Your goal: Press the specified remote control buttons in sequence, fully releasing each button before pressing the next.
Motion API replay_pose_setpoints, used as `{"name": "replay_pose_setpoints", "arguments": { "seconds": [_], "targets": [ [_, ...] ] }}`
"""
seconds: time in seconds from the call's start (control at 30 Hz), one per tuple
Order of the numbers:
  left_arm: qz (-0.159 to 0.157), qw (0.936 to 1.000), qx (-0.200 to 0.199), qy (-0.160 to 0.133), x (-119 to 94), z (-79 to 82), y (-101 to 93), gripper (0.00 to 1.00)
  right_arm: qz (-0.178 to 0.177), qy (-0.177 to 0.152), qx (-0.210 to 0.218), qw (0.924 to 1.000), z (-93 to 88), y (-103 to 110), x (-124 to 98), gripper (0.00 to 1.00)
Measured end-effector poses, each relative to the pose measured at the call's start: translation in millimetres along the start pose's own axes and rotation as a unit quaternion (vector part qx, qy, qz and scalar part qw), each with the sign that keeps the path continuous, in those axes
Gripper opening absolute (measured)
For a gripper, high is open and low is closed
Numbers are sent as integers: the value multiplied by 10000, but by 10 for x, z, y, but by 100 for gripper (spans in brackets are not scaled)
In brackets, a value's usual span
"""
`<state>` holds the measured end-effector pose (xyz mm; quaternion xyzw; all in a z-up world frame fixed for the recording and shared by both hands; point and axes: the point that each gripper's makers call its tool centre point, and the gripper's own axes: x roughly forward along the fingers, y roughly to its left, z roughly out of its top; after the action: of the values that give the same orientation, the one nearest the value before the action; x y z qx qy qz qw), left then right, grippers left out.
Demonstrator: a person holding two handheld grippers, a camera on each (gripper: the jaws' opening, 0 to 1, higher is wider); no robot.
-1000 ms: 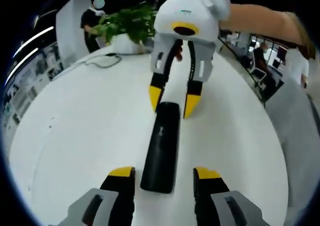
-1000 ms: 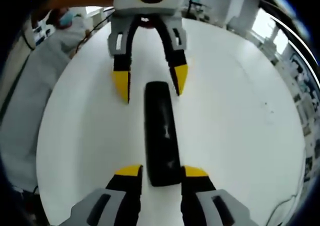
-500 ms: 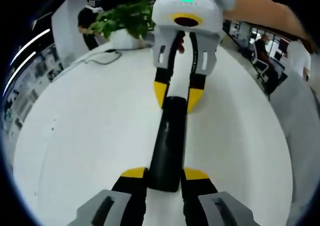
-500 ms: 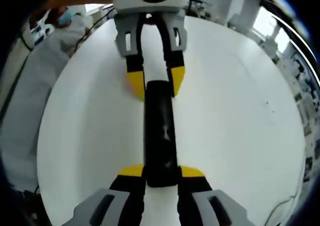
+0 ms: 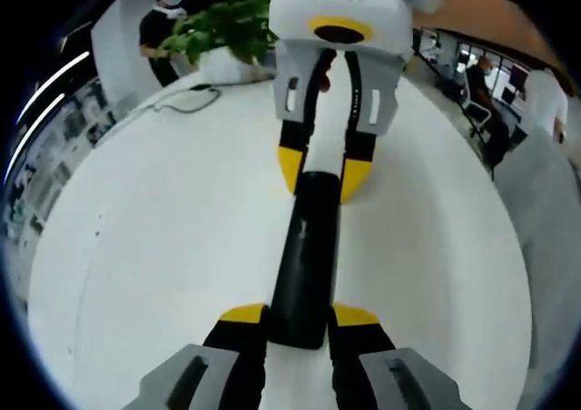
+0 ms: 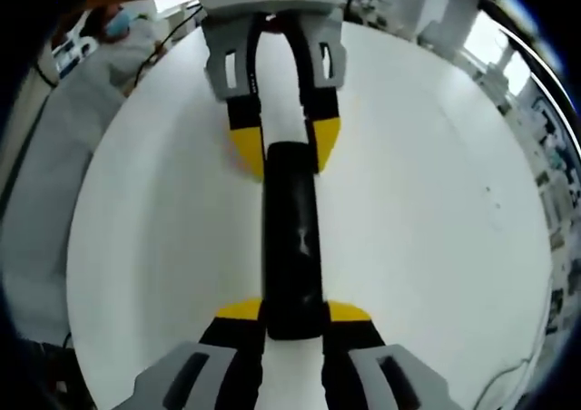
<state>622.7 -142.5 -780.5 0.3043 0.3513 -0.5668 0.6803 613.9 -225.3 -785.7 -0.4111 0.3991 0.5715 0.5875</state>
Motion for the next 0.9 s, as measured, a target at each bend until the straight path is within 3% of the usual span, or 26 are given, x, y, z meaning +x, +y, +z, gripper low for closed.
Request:
{"name": "replay_pose_setpoints", "arguments": {
  "seconds": [0.9],
  "targets": [
    [51,9998,121,153,-59,-31,-85,24,-146,-74,-124,9998,20,-9,11,20]
  ]
}}
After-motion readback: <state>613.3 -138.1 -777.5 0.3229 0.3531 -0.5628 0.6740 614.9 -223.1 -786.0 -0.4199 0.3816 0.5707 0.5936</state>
